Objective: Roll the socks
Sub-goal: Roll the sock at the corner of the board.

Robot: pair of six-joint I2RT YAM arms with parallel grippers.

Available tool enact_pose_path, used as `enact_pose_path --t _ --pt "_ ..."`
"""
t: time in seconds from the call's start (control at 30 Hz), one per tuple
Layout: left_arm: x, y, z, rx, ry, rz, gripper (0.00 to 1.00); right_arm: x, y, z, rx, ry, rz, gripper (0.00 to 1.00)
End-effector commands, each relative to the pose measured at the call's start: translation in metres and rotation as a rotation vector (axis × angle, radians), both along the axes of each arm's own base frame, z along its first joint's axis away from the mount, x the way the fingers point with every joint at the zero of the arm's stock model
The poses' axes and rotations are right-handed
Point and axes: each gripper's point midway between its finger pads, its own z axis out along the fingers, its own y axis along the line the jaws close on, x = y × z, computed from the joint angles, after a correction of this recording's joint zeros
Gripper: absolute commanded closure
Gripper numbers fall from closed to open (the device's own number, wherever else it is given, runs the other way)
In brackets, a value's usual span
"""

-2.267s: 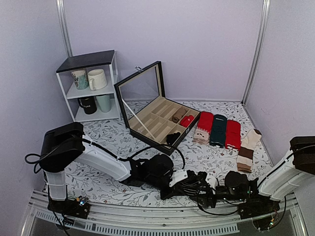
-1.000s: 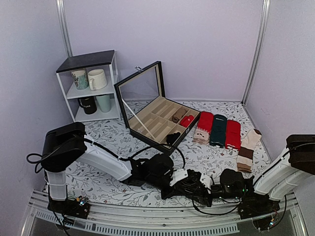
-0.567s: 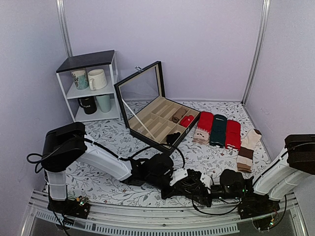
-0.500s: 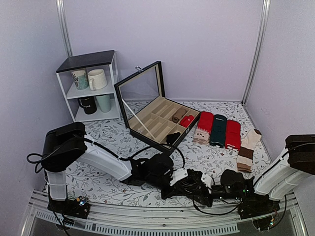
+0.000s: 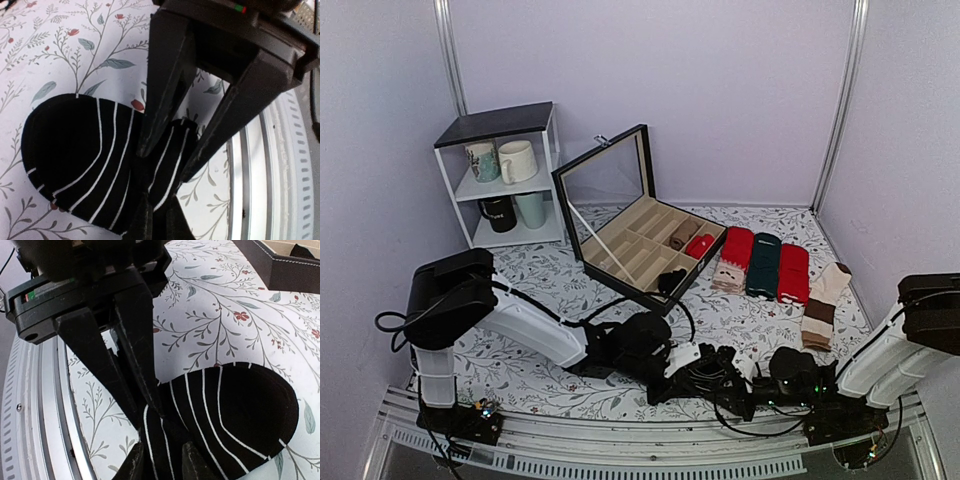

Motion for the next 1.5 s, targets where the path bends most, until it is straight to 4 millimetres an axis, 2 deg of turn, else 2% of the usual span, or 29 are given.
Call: enact_pose_path --t 0.0,0.1,0.17,0.23,0.4,0.43,0.47,0.5,0.57,0.63,0.77,0.87,0.93,1.03,1.13,1.3,1.47 --pt "-0.021 0.118 -0.121 0.529 0.101 0.051 1.00 -0.008 -0.004 -0.023 -0.070 0.085 0.010 0.78" --pt "-0.017 0.117 -0.118 0.520 0.079 0.062 1.00 -0.007 -0.010 -0.031 -0.082 0.127 -0.031 0.84" --pt "-0.008 0.111 -0.108 0.485 0.035 0.082 1.00 -0.009 -0.013 -0.037 -0.093 0.165 -0.052 0.86" --pt "0.002 0.102 -0.095 0.440 -0.022 0.098 0.88 -0.011 -0.019 -0.045 -0.102 0.210 -0.082 0.87" --pt "0.030 0.063 -0.043 0.266 -0.177 0.120 0.86 -0.017 -0.031 -0.056 -0.088 0.304 -0.132 0.89" --pt "0.032 0.056 -0.033 0.230 -0.198 0.111 0.78 -0.019 -0.032 -0.058 -0.087 0.330 -0.142 0.89" --pt "0.034 0.046 -0.014 0.170 -0.226 0.104 0.73 -0.021 -0.033 -0.060 -0.089 0.346 -0.143 0.89" --pt "0.036 0.039 -0.001 0.125 -0.251 0.100 0.72 -0.023 -0.034 -0.063 -0.095 0.365 -0.147 0.89" --pt "0.034 0.032 0.021 0.038 -0.301 0.070 0.71 -0.026 -0.034 -0.066 -0.092 0.400 -0.149 0.89" --pt "0.029 0.034 0.036 -0.027 -0.355 0.050 0.69 -0.031 -0.032 -0.067 -0.088 0.438 -0.138 0.89" --pt "0.011 0.050 0.053 -0.128 -0.441 -0.006 0.67 -0.043 -0.033 -0.071 -0.091 0.548 -0.142 0.89" --pt "0.002 0.059 0.059 -0.189 -0.490 -0.040 0.65 -0.051 -0.038 -0.073 -0.092 0.629 -0.162 0.89" --pt "-0.002 0.057 0.063 -0.219 -0.508 -0.058 0.64 -0.055 -0.042 -0.076 -0.103 0.671 -0.177 0.89" --pt "-0.008 0.047 0.073 -0.273 -0.529 -0.103 0.63 -0.058 -0.046 -0.080 -0.117 0.699 -0.187 0.89" --pt "-0.020 0.037 0.074 -0.307 -0.538 -0.174 0.63 -0.057 -0.044 -0.079 -0.114 0.698 -0.192 0.89" --pt "-0.035 0.025 0.057 -0.294 -0.518 -0.246 0.63 -0.054 -0.043 -0.080 -0.125 0.688 -0.201 0.89" --pt "-0.034 0.021 0.032 -0.240 -0.508 -0.249 0.62 -0.054 -0.044 -0.081 -0.134 0.683 -0.202 0.90"
